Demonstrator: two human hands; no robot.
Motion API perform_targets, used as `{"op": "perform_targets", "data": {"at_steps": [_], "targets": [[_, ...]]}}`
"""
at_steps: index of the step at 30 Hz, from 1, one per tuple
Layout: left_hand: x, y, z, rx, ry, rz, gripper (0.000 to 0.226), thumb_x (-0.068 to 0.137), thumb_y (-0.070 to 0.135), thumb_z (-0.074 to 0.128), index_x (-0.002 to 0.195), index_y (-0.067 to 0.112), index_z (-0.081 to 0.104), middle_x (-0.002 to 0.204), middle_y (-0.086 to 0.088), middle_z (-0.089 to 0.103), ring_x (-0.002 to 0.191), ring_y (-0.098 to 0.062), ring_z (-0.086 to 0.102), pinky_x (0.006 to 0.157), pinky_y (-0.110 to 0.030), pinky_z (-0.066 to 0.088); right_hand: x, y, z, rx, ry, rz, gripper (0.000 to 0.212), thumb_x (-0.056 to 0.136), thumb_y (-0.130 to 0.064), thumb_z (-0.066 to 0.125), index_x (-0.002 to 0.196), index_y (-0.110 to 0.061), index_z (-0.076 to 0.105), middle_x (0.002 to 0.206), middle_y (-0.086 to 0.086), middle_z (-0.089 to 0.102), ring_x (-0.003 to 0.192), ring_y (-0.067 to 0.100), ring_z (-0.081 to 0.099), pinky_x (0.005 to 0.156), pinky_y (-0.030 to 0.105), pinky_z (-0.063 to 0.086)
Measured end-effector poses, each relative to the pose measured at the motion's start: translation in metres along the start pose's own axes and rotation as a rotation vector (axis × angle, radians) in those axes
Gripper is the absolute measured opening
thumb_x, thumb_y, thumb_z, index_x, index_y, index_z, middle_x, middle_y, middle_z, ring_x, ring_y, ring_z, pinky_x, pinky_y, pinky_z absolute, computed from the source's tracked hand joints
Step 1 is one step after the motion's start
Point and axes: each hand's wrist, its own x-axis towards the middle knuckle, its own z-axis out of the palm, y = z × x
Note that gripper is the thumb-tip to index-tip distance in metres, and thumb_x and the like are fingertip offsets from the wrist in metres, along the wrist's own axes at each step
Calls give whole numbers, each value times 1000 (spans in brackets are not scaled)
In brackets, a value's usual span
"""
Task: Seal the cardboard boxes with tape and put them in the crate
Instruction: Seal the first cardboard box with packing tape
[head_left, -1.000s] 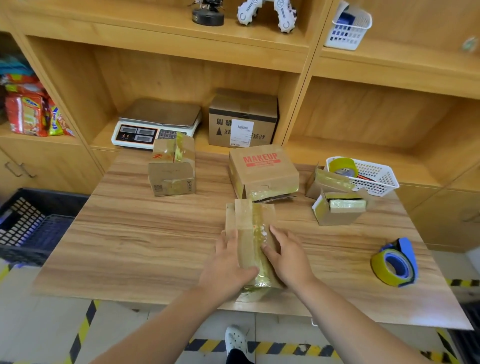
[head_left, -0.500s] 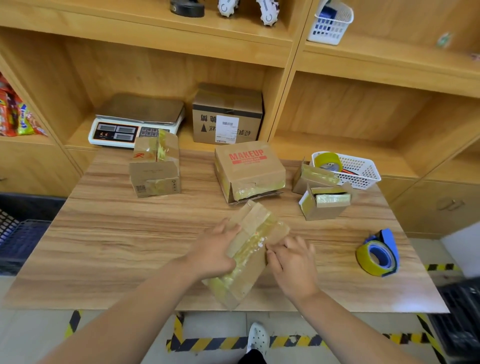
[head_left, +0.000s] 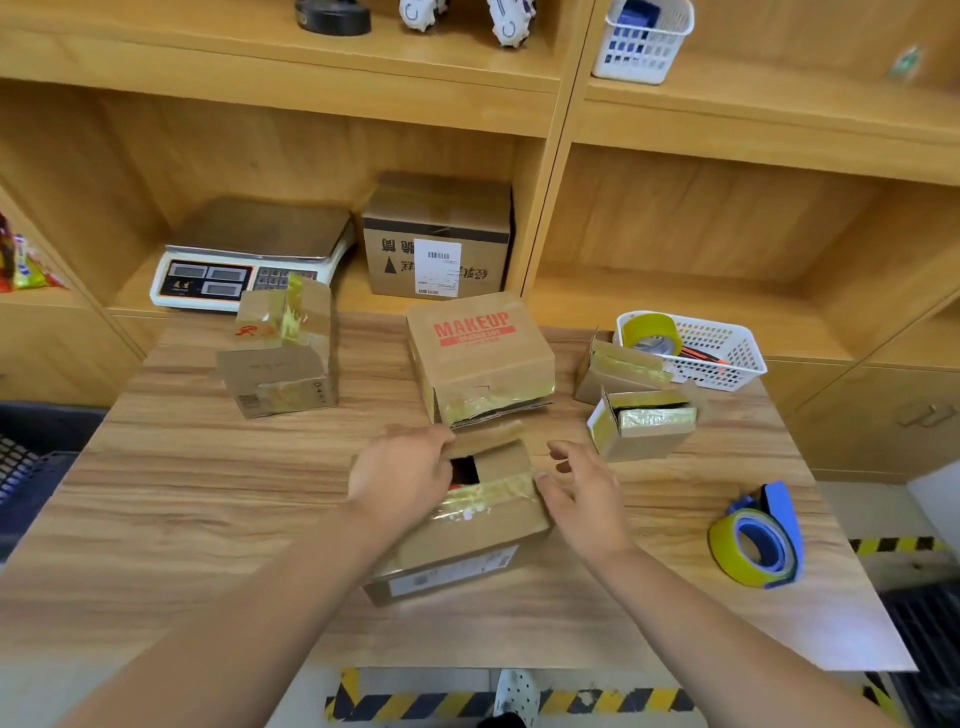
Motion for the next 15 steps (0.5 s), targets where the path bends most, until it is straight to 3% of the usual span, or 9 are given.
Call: {"op": "perform_targets", "data": {"at_steps": [2, 5, 7, 9, 11, 15], "targets": [[13, 1, -8, 18, 29, -24, 20, 87, 35, 51, 98, 30, 67, 91, 7, 68, 91, -19, 58, 65, -26, 41, 11, 4, -3, 44, -31, 18, 36, 89, -24, 60, 125, -18, 56, 119, -5, 57, 101, 9, 54, 94, 33, 44], [31, -1, -18, 111, 71, -7, 17, 87, 39, 55, 80, 27, 66, 81, 7, 69, 93, -19, 59, 94, -30, 36, 28, 7, -7, 78, -80, 2, 31, 89, -22, 60, 119, -19, 60, 107, -18, 53, 91, 3, 53, 88, 29, 47], [40, -1, -23, 104, 86, -11, 19, 85, 34, 59, 70, 24, 56, 72, 4, 65, 87, -21, 58, 102, -33, 33, 38, 9, -7, 85, -101, -38, 28, 87, -20, 60, 116, -19, 63, 98, -27, 45, 86, -2, 52, 83, 22, 47], [43, 3, -23, 102, 73, 3, 18, 86, 29, 57, 72, 19, 59, 72, 3, 63, 81, -20, 55, 94, -32, 37, 47, 10, -5, 89, -107, -72, 26, 87, -17, 60, 112, -20, 65, 94, -29, 44, 83, -6, 52, 76, 7, 39], [39, 8, -21, 91, 94, 23, 15, 86, 25, 56, 74, 18, 62, 74, 2, 64, 79, -22, 56, 74, -28, 37, 57, 12, -3, 131, -117, -80, 23, 88, -13, 57, 108, -21, 66, 94, -23, 52, 81, -6, 52, 71, 3, 37], [20, 18, -14, 96, 77, 49, 8, 77, 16, 62, 69, 19, 61, 71, 3, 63, 73, -23, 58, 60, -27, 42, 73, 18, -3, 196, -156, -91, 18, 94, -14, 54, 103, -18, 69, 91, -9, 66, 82, 6, 58, 73, 18, 43]]}}
